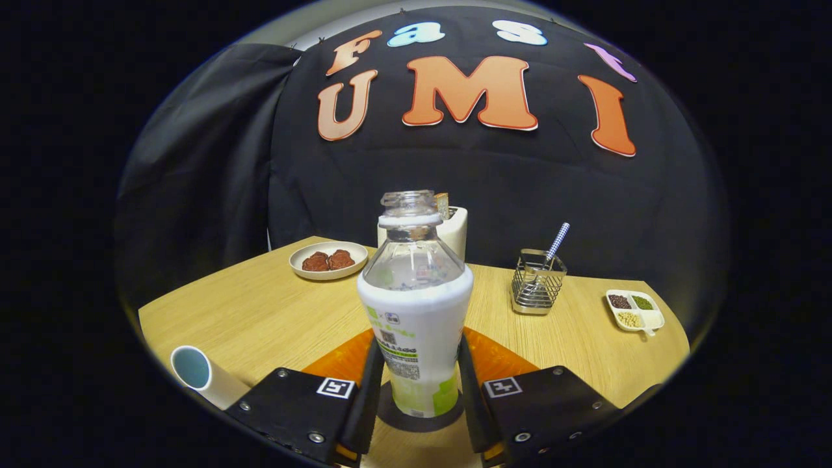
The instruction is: Take the bottle from table, then pour the juice into the cup, finally place the bottle on the coaster
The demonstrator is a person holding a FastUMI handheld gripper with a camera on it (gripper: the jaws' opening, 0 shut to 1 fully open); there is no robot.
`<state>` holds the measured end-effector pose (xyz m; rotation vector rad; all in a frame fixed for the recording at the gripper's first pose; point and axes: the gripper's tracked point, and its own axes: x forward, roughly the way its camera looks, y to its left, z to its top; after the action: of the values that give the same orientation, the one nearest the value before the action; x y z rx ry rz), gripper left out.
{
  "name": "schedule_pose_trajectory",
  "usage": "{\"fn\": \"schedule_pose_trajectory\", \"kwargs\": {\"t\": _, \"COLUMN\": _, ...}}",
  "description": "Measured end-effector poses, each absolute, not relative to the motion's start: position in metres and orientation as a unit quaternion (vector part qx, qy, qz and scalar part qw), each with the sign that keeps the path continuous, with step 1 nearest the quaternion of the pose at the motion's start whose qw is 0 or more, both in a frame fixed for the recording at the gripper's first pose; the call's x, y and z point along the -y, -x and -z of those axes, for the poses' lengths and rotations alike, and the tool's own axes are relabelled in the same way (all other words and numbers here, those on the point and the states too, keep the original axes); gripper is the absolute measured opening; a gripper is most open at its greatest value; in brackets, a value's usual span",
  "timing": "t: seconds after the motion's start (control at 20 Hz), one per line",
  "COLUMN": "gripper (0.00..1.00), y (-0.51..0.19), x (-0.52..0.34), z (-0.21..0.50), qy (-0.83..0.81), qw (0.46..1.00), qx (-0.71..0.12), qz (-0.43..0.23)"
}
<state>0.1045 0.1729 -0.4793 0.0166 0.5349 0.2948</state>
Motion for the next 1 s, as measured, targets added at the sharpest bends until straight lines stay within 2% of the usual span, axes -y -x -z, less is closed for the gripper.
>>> {"fn": "schedule_pose_trajectory", "kwargs": {"t": 0.3, "gripper": 0.58, "y": -0.101, "x": -0.168, "z": 0.481, "qy": -0.02, "qw": 0.955, "qx": -0.258, "qz": -0.143}}
{"fn": "schedule_pose_trajectory", "kwargs": {"t": 0.4, "gripper": 0.62, "y": -0.097, "x": -0.167, "z": 0.482, "qy": -0.024, "qw": 0.954, "qx": -0.258, "qz": -0.152}}
{"fn": "schedule_pose_trajectory", "kwargs": {"t": 0.6, "gripper": 0.7, "y": -0.092, "x": -0.161, "z": 0.469, "qy": -0.025, "qw": 0.954, "qx": -0.255, "qz": -0.153}}
{"fn": "schedule_pose_trajectory", "kwargs": {"t": 0.75, "gripper": 0.86, "y": -0.086, "x": -0.157, "z": 0.445, "qy": -0.037, "qw": 0.958, "qx": -0.24, "qz": -0.154}}
{"fn": "schedule_pose_trajectory", "kwargs": {"t": 1.0, "gripper": 0.95, "y": -0.067, "x": -0.138, "z": 0.382, "qy": -0.051, "qw": 0.967, "qx": -0.195, "qz": -0.155}}
